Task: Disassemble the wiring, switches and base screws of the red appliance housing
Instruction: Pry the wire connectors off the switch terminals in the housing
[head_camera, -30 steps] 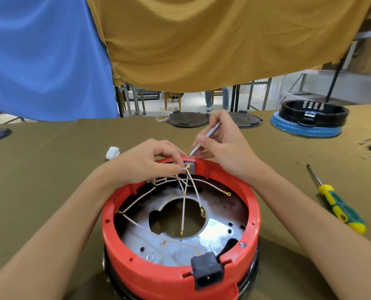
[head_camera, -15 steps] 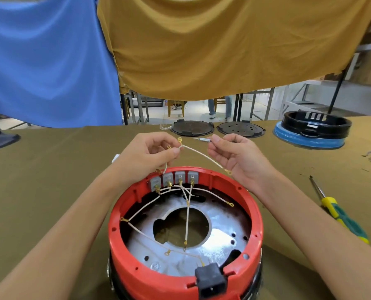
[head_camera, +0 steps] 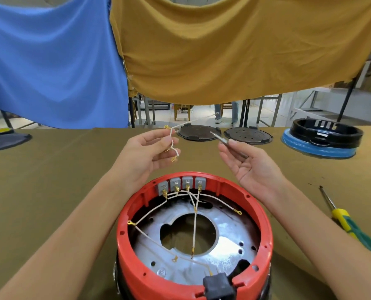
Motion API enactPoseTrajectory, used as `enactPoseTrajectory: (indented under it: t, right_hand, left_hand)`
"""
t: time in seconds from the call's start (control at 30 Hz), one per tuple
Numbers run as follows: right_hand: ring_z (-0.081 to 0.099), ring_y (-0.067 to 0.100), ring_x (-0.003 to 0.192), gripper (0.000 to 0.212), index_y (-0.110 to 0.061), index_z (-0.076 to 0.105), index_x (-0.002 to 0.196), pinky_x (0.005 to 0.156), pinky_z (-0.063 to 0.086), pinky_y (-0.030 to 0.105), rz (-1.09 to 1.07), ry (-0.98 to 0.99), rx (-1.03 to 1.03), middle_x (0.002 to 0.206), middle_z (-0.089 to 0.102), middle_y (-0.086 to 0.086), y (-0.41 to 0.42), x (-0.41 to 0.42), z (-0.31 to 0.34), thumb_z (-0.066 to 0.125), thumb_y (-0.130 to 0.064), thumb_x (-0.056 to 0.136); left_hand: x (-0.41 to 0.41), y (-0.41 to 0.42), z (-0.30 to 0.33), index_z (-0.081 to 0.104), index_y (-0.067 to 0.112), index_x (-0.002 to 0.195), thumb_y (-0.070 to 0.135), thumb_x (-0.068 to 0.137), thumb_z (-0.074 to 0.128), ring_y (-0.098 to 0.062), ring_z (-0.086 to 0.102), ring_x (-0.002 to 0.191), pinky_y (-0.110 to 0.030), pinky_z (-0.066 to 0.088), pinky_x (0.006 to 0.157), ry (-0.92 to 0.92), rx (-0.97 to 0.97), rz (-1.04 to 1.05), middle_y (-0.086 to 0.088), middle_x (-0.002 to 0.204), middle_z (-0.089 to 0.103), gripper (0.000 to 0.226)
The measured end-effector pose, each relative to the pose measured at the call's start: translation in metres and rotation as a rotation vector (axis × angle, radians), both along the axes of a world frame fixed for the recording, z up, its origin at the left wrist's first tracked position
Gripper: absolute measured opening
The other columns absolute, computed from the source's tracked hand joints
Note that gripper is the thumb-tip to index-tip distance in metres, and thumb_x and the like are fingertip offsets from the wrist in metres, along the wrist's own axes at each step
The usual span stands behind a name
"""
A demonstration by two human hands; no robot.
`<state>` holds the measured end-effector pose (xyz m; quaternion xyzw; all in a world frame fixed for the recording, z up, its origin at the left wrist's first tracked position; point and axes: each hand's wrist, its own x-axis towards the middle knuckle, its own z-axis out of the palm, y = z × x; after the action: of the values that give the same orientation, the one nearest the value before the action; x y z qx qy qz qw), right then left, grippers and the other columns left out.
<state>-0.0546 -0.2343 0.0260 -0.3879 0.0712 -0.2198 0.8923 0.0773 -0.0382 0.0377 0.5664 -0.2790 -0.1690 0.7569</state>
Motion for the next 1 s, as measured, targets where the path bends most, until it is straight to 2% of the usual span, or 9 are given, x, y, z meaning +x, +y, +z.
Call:
enactPoseTrajectory:
  t: [0.13,0.27,0.37,0.47,0.53,0.63,0.77,0.9,1.0]
  right_hand:
    - [0.071,0.009,0.068,0.011,-0.004,0.073,0.095,0.061,0.057,0.018,-0.009,0.08,-0.11,0.088,0.076,0.009,-0.001,0.003,-0.002,0.071,-0.013,0.088]
    - [0.067,0.008,0.066,0.022,0.0,0.07,0.104,0.062,0.057,0.018,0.042,0.031,-0.093,0.091,0.074,0.01,-0.001,0.001,-0.001,0.071,-0.008,0.084]
    - [0.068,0.01,0.068,0.03,0.0,0.065,0.11,0.063,0.058,0.02,0.102,0.006,-0.172,0.092,0.073,0.01,-0.001,-0.002,0.001,0.069,-0.008,0.081]
    - [0.068,0.014,0.065,0.037,-0.002,0.06,0.12,0.061,0.058,0.024,0.16,0.008,-0.317,0.088,0.071,0.007,0.003,-0.002,0.006,0.063,-0.007,0.084]
    - [0.06,0.014,0.058,0.032,-0.003,0.06,0.125,0.055,0.053,0.025,0.157,0.02,-0.432,0.081,0.064,0.004,0.007,-0.002,0.008,0.054,-0.003,0.093]
    - [0.039,0.011,0.054,0.024,-0.005,0.064,0.115,0.05,0.035,0.023,0.044,0.049,-0.655,0.073,0.044,0.001,0.015,-0.002,0.008,0.043,-0.007,0.103]
    - [0.028,0.01,0.049,0.012,-0.008,0.055,0.097,0.044,0.026,0.02,-0.082,0.022,-0.831,0.066,0.032,0.0,0.022,-0.006,0.009,0.052,-0.018,0.103]
    - [0.026,0.011,0.045,0.008,-0.012,0.056,0.099,0.041,0.023,0.022,-0.211,-0.016,-0.931,0.057,0.037,-0.003,0.025,-0.007,0.009,0.058,-0.02,0.1]
    - [0.028,0.009,0.043,0.01,-0.017,0.055,0.099,0.04,0.025,0.02,-0.31,-0.013,-0.859,0.054,0.039,-0.001,0.024,-0.005,0.007,0.06,-0.026,0.1]
  left_hand:
    - [0.003,0.002,0.001,0.073,0.017,0.111,0.008,0.09,0.067,-0.016,0.074,0.08,-0.027,0.058,0.06,0.053,-0.013,-0.013,-0.004,0.1,0.076,0.024]
    - [0.003,0.001,-0.002,0.075,0.014,0.107,0.006,0.089,0.067,-0.016,0.074,0.08,-0.027,0.058,0.061,0.059,-0.005,0.015,-0.003,0.092,0.075,0.021]
    - [0.004,0.0,-0.001,0.075,0.015,0.107,0.005,0.087,0.068,-0.018,0.074,0.083,-0.029,0.059,0.065,0.059,0.01,-0.003,-0.004,0.095,0.074,0.023]
    - [0.005,0.001,-0.001,0.072,0.019,0.113,0.003,0.084,0.071,-0.021,0.074,0.089,-0.028,0.059,0.068,-0.013,0.031,-0.031,-0.005,0.098,0.074,0.034]
    - [0.004,0.001,-0.003,0.067,0.022,0.117,0.005,0.083,0.074,-0.021,0.074,0.09,-0.028,0.058,0.069,-0.15,0.1,-0.015,-0.005,0.098,0.075,0.039]
    - [0.003,-0.002,-0.006,0.063,0.021,0.117,0.01,0.085,0.075,-0.019,0.074,0.088,-0.025,0.057,0.068,-0.316,0.175,0.078,-0.001,0.097,0.076,0.036]
    - [0.001,-0.003,-0.005,0.063,0.021,0.111,0.011,0.087,0.074,-0.014,0.073,0.082,-0.022,0.056,0.067,-0.403,0.167,0.15,0.002,0.094,0.076,0.029]
    - [-0.003,-0.003,-0.003,0.064,0.021,0.11,0.011,0.087,0.074,-0.015,0.072,0.082,-0.021,0.055,0.067,-0.46,0.154,0.161,0.003,0.095,0.076,0.027]
    - [-0.007,-0.002,-0.002,0.065,0.02,0.111,0.009,0.087,0.073,-0.018,0.072,0.083,-0.021,0.054,0.07,-0.498,0.134,0.127,0.001,0.097,0.076,0.027]
